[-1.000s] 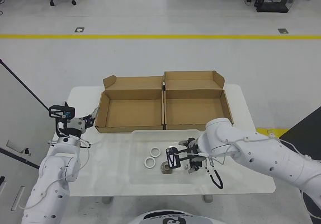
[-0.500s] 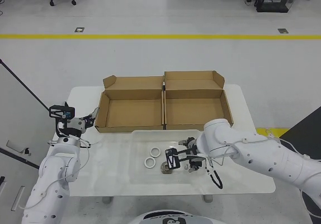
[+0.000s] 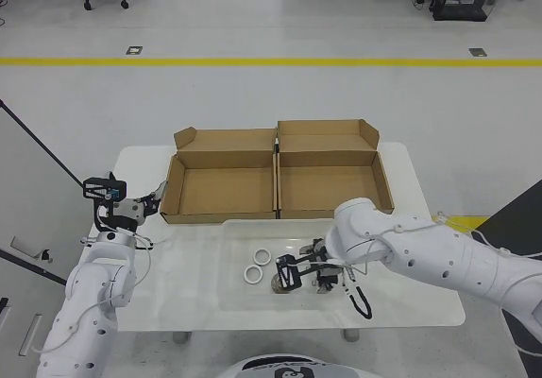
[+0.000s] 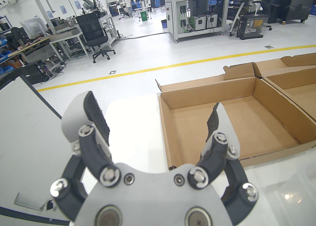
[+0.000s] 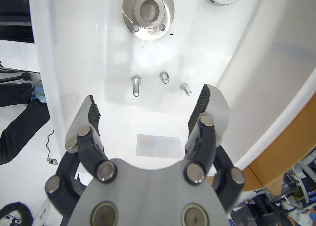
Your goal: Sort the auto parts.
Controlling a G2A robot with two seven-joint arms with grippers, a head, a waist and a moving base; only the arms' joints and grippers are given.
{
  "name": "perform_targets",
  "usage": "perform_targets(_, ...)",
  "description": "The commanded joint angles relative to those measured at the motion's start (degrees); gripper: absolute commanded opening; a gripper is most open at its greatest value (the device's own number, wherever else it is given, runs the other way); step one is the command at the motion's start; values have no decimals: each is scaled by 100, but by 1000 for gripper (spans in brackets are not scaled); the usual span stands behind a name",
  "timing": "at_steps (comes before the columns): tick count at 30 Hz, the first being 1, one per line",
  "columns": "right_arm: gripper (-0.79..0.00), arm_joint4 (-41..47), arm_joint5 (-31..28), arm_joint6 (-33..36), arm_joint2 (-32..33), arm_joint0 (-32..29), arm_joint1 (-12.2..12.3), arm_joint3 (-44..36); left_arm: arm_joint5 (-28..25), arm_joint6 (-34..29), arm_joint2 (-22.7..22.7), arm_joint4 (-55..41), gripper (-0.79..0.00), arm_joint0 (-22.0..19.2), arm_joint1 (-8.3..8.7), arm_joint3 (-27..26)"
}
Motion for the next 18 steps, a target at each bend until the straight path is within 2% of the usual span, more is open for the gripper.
perform_targets(1, -363, 38, -3, -3, -12, 15, -26, 41, 0, 0, 0, 0, 0, 0, 0, 0)
perform_targets(5, -394, 43, 9, 10, -12, -21, -78, 118, 0, 0, 0, 0, 0, 0, 0, 0)
perform_targets(7, -360, 34, 13, 13, -12, -30, -100, 147, 0, 0, 0, 0, 0, 0, 0, 0)
perform_targets(9, -394, 27, 23, 23, -12, -43, -120, 172, 0, 0, 0, 0, 0, 0, 0, 0)
perform_targets(18, -446, -23, 99, 100, -12, -126, -194, 269, 0, 0, 0, 0, 0, 0, 0, 0)
